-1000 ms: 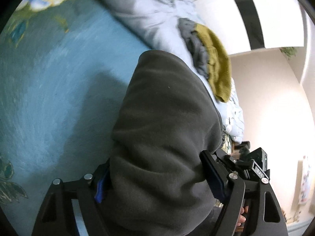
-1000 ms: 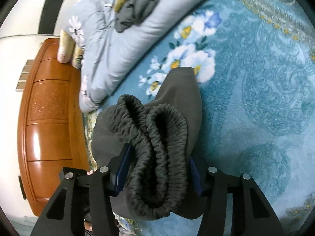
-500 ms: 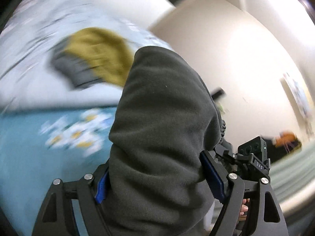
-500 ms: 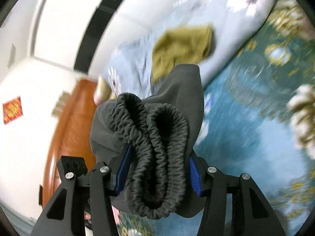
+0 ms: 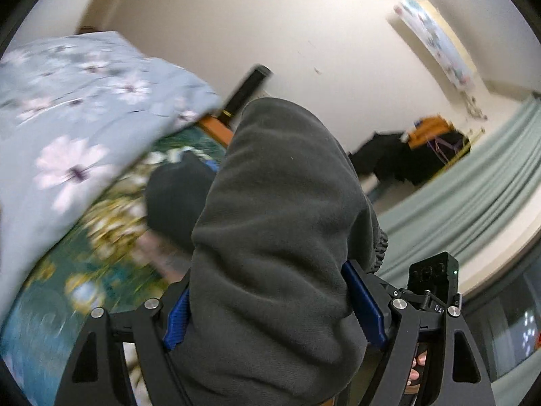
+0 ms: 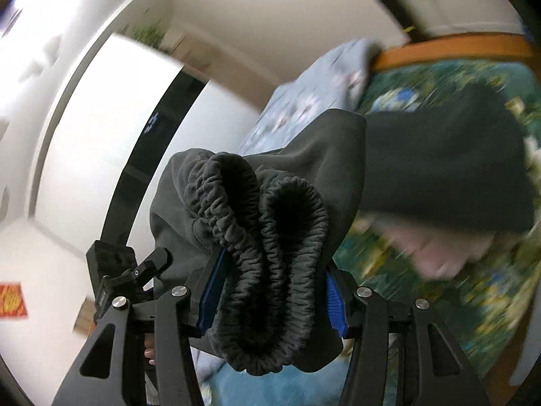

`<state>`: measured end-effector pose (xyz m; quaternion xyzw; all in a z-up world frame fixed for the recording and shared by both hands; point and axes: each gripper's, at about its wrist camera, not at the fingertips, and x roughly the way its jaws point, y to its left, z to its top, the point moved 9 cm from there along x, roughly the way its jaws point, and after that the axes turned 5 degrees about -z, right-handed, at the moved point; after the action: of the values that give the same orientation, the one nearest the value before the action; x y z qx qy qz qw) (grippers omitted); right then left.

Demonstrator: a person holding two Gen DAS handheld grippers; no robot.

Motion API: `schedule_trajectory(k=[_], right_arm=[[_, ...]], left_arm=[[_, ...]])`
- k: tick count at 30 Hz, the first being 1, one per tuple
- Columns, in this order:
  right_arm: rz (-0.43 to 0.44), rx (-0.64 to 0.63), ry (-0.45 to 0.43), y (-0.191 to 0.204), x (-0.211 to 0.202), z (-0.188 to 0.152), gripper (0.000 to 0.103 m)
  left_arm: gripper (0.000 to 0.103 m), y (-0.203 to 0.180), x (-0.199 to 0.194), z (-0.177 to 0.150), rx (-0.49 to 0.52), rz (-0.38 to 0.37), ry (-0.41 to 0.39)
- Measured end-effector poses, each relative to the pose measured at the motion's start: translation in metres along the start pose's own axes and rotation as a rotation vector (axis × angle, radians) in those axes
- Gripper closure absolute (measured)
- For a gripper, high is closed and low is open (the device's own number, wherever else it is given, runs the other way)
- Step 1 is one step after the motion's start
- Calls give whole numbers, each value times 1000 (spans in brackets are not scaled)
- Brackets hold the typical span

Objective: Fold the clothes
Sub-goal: 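Lift the folded sweatpants with both tools and carry them to the bed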

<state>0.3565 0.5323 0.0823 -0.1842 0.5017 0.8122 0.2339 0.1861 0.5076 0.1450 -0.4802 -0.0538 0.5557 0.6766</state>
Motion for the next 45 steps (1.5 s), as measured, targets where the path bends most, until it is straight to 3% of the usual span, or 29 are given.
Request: schedule_trajectory(k=[4,6,8,11,12,16,22,26,30,33,36,40,45], right_arm=[[-53,70,-51,-44,-8,59,48],[-69,105,-58,-69,-4,79,48],[-93,138,-62,-98,4,91,48],[-177,200,-17,-154,37,88,48],[-201,223,1,-170,46,83,48],[-124,275,-11,-190,53,75,47],[-148,205,1,-179,45,78,46],[-226,152,-27,-177,16,77,46],[-411,60,-148,-174,-28,91,46],[-344,-4,-189,-144,-28,100,46],[-269,-87,-147,-117,-3,94,46],[-316,-98,-63,-131,35,75,46],[-309,-64,-76,-133,21,65,46]], left_arm=[[21,-1,77,43,-1,-21,94],[21,6,113,49,-3,-18,144],[21,25,147,44,-7,20,184],[21,75,186,26,-48,136,241],[20,86,191,19,-75,129,250],[20,93,187,7,-128,35,229],[20,71,155,18,-6,79,167],[20,57,135,27,89,109,130],[20,42,138,23,190,137,124],[20,37,149,15,242,154,133],[20,42,163,-1,248,196,166],[20,52,174,-14,276,247,195],[20,39,153,-13,280,266,149]])
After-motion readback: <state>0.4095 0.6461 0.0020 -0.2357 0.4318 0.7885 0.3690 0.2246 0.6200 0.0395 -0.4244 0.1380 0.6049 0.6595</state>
